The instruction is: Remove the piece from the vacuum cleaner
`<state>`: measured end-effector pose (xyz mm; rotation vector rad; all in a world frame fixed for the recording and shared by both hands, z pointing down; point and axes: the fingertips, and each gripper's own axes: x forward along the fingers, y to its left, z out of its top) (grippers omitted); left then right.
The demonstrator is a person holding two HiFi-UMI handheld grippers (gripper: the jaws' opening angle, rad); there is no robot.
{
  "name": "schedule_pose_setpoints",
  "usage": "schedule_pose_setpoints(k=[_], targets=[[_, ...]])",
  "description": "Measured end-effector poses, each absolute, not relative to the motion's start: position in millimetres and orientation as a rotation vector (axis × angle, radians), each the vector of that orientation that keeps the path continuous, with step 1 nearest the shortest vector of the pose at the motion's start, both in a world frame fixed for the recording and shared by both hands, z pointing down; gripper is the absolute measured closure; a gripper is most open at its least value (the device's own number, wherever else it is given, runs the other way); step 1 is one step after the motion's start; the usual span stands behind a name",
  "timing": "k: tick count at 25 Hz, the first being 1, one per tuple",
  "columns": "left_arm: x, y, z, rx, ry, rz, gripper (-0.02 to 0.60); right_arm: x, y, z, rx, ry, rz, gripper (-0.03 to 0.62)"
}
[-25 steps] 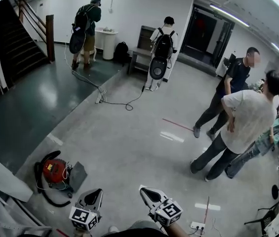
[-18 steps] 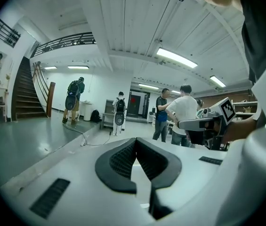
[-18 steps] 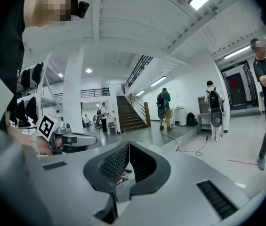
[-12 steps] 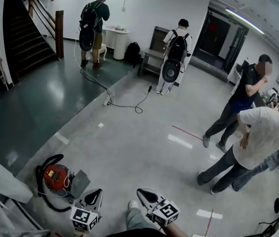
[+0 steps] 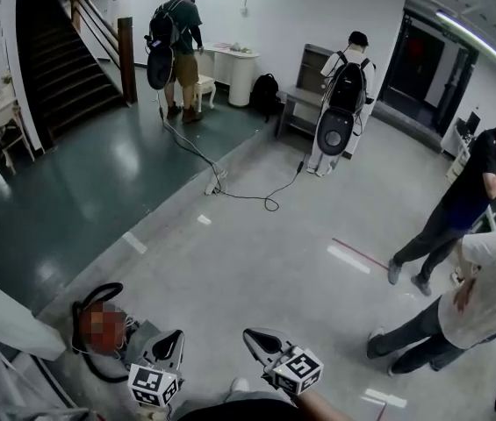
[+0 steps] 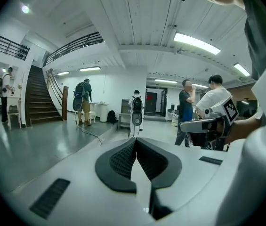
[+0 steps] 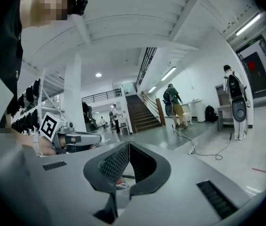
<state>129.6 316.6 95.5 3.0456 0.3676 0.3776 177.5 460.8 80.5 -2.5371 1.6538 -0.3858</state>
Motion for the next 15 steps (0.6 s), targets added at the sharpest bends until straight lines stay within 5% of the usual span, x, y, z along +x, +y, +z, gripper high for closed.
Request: schedule_pose_setpoints(k=[15], targets=[[157.6,182.0,112.6,3.011,-0.107,0.396,0.563,256.8,295.5,91.4,-2.288,2.07,-0.438,0.565]])
